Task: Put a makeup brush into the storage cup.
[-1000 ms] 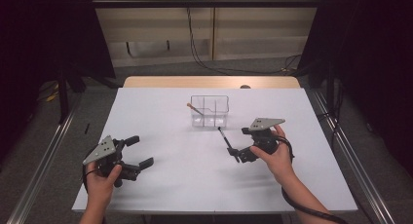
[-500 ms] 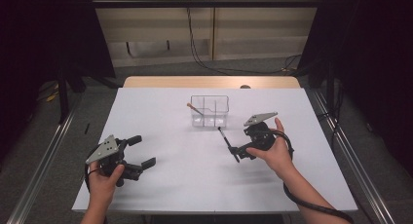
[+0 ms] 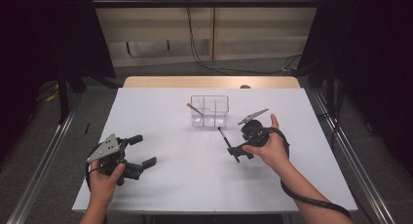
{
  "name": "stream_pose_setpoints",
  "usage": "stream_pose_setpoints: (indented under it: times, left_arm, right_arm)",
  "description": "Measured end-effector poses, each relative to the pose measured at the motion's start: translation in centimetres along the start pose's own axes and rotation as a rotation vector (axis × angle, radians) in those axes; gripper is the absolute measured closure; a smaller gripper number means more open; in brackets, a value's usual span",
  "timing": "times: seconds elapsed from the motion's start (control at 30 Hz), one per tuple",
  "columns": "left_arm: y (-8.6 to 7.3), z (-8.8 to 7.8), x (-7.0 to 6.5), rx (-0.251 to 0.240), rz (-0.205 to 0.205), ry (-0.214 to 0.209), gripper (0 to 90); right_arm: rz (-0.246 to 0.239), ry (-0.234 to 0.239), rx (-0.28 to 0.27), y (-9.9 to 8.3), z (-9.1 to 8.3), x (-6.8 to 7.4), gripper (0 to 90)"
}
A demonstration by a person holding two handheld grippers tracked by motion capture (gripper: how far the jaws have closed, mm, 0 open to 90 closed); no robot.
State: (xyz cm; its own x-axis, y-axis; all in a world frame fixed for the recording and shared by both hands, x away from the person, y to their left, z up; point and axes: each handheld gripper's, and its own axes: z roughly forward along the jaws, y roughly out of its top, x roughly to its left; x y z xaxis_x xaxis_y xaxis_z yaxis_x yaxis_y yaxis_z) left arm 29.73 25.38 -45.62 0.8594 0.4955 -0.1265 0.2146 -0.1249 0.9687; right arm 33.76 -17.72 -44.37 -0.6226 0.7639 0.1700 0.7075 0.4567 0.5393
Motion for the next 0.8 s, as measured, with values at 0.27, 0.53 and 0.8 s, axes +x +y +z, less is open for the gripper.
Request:
stream_pose_setpoints:
  times: [0.27, 0.53, 0.8]
  left_arm:
    - [0.0, 0.0, 0.2, -0.002, -0.003, -0.007, 0.1]
    - [0.0, -0.1, 0.3, 0.004, -0.007, -0.008, 0.1]
    - [0.0, 0.1, 0.4, 0.008, -0.008, -0.010, 0.2]
  right_arm:
    - [0.025, -0.027, 0.057, 0.3, 0.1, -0.1, 26.3]
    - [0.063, -0.026, 0.126, 0.5, 0.7, 0.1, 37.6]
    - [0.064, -0.034, 0.175, 0.6, 1.4, 0.4, 52.0]
